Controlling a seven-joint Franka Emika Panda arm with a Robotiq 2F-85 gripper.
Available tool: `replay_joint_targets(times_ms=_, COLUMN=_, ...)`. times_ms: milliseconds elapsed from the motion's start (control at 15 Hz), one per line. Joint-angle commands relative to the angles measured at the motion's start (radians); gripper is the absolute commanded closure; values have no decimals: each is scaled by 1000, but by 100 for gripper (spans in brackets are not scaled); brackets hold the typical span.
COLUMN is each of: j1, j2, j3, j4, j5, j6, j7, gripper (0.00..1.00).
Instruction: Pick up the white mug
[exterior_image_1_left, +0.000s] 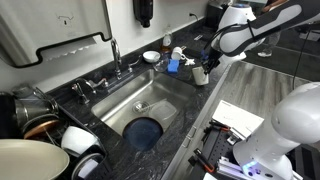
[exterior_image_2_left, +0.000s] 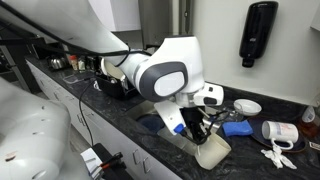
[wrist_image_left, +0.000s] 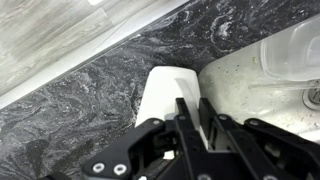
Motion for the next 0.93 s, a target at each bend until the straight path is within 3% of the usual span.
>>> replay_joint_targets(times_ms=0, j1=1, j2=15, j3=15, j4=24, j5=15, j6=14, j7=-27, gripper=96)
replay_joint_targets(times_ms=867, j1=91, j2=121, j3=-2, j4=64, j5=129, j6=99, j7=-118, gripper=96)
